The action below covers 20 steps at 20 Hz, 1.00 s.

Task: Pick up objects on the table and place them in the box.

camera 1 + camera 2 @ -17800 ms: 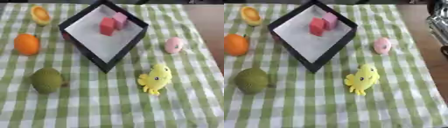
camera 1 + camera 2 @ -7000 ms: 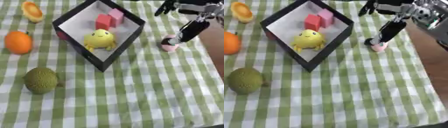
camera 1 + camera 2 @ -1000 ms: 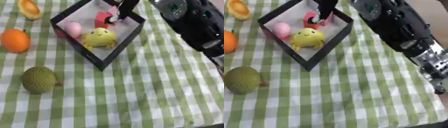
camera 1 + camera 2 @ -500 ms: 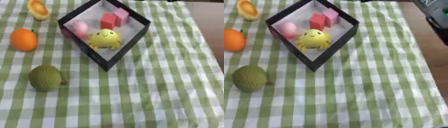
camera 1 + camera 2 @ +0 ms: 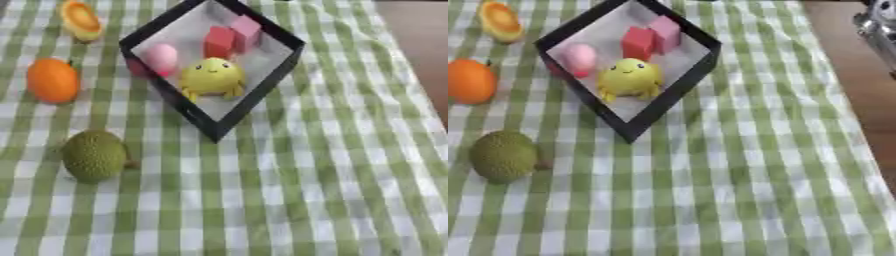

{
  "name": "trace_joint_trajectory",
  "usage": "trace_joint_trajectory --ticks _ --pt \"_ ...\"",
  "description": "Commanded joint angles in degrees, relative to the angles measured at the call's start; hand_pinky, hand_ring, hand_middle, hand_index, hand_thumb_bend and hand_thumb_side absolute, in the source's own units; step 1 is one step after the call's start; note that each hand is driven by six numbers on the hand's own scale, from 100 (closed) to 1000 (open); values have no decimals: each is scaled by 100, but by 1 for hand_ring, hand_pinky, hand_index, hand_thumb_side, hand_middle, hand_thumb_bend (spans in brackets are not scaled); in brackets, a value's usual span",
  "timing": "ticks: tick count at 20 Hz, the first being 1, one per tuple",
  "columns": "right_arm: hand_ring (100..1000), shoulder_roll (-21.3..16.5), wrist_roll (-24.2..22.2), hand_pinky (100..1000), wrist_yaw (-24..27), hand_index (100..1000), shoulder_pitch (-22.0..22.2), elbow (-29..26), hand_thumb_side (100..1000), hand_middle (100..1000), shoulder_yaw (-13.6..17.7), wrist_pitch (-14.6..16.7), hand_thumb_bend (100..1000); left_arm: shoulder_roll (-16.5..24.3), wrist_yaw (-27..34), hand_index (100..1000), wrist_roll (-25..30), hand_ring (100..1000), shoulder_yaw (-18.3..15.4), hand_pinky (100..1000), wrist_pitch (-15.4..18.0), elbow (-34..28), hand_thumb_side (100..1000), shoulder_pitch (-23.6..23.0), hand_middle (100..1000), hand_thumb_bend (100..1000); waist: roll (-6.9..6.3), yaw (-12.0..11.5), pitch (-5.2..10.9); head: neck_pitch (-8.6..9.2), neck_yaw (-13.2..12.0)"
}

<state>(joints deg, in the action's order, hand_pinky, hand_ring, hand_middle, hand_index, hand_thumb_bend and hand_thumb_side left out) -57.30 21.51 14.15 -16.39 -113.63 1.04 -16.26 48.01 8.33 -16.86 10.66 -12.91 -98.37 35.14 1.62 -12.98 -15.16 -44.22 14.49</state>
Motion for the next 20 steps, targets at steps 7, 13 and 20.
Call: trace_joint_trajectory --ticks 7,13,20 --pt "810 192 1471 831 869 836 743 -96 622 799 481 631 100 1506 -768 865 2309 850 269 830 -498 -739 658 -388 823 744 -145 102 83 10 -106" --pt "793 234 1509 826 885 828 881 -96 584 782 540 667 100 1923 -819 875 3868 859 393 848 -773 -1274 570 -477 830 720 -178 125 81 10 -77" --pt "787 281 1485 825 856 826 902 -96 584 778 517 644 100 1865 -927 864 4505 857 732 855 -1036 -1618 463 -123 815 747 -162 144 83 10 -81"
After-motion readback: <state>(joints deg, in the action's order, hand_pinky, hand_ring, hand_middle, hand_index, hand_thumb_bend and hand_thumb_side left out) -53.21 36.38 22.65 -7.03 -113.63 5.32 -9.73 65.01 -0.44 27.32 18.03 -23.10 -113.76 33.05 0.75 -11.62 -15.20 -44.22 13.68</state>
